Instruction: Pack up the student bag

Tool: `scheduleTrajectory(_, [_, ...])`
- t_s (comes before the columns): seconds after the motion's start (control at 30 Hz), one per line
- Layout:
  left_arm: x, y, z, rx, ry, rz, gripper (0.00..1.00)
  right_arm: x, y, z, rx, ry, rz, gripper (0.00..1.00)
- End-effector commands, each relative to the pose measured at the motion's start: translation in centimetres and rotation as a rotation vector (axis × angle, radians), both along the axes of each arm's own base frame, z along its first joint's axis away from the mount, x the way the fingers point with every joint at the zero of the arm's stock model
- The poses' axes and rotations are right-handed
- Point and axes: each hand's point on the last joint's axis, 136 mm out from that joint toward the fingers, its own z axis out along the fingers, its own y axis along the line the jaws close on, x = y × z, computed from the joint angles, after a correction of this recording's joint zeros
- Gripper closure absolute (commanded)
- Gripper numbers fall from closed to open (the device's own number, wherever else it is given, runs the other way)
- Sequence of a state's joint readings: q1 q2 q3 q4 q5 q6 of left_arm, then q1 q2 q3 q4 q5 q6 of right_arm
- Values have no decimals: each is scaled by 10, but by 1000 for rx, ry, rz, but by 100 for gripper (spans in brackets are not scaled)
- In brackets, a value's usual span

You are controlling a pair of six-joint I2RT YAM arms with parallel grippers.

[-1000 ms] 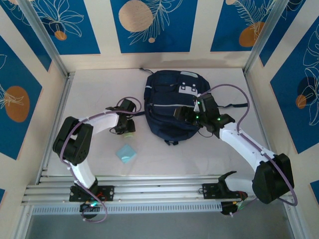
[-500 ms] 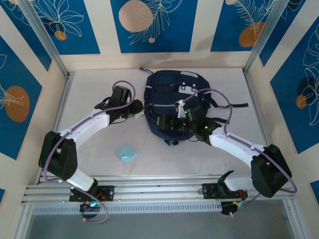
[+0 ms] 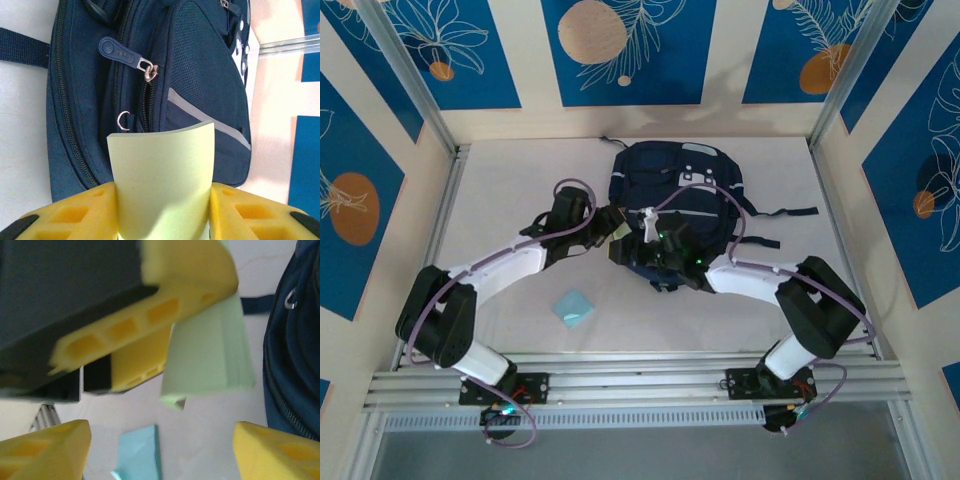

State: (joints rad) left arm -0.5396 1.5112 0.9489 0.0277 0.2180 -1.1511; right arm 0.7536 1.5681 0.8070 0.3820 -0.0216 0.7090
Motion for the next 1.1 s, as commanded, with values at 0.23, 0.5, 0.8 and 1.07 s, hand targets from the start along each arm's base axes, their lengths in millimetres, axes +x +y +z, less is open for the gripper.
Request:
scheduleTrajectory(0.23, [-11,-5,10,-72,-11,-2,55,33,2,24,26,-94,-115,64])
scheduleTrajectory(0.5, [-5,-3,26,44,-98,-66,0,25,-13,19,-18,-56,-115,100])
scheduleTrajectory(0.8, [9,3,41,343,-324,-228,0,-4,-102,18,-158,36,-254,100])
scheduleTrajectory(1.07, [11,-56,25,578,-513,-578,3,-8,-207,34,-252,140,-488,100])
